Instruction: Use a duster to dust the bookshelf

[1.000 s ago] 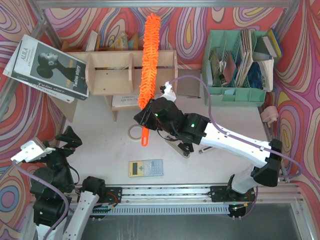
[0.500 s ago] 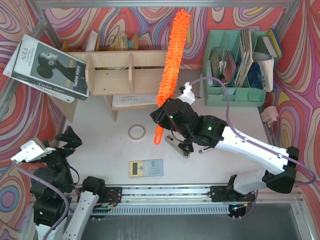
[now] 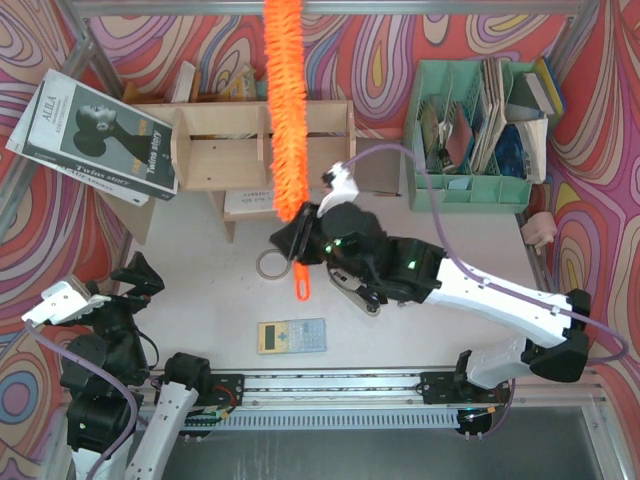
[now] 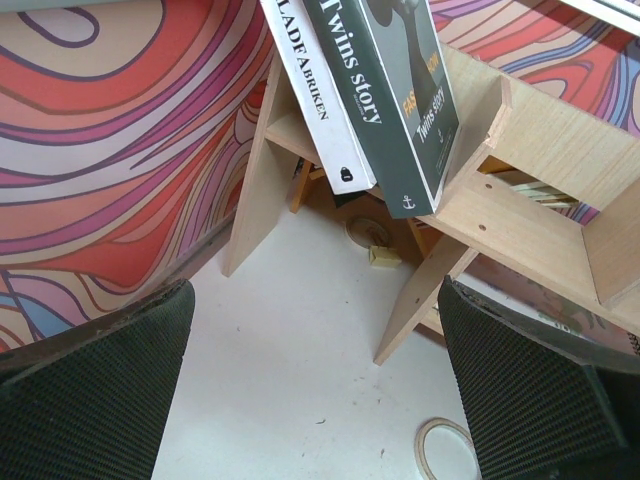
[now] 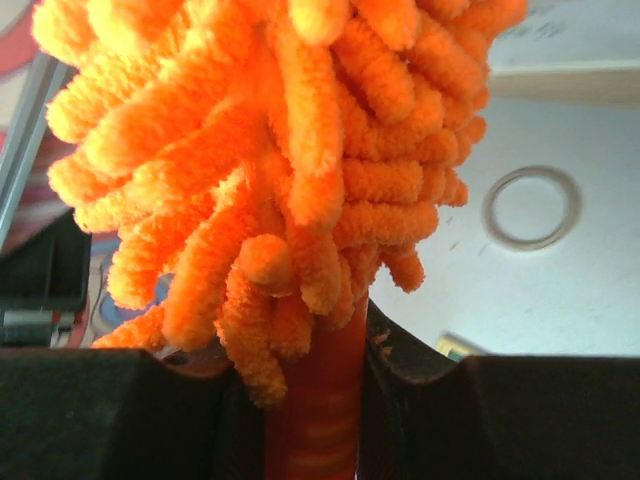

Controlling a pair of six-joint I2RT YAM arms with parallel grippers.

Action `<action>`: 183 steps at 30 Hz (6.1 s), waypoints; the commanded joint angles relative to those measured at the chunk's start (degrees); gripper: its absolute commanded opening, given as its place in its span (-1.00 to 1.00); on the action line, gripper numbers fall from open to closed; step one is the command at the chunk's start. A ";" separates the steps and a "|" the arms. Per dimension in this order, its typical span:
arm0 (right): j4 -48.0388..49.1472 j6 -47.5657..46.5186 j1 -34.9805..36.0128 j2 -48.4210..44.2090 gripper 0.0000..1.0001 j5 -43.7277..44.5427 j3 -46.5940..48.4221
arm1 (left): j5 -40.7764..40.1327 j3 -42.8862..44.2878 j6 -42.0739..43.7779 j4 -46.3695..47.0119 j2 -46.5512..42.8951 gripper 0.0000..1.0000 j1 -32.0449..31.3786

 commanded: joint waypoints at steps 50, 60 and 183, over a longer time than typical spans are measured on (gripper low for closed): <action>3.05 15.97 19.06 18.60 -1.00 1.71 1.23 | -2.82 0.92 -0.41 -1.73 3.41 0.97 0.35; 0.41 24.68 19.15 9.29 -1.00 10.69 -8.13 | -2.78 0.99 -0.27 -1.71 4.34 0.97 0.32; 11.12 12.08 18.15 13.90 -1.00 -0.01 -4.91 | -2.06 1.05 -0.23 -1.83 5.07 0.97 0.29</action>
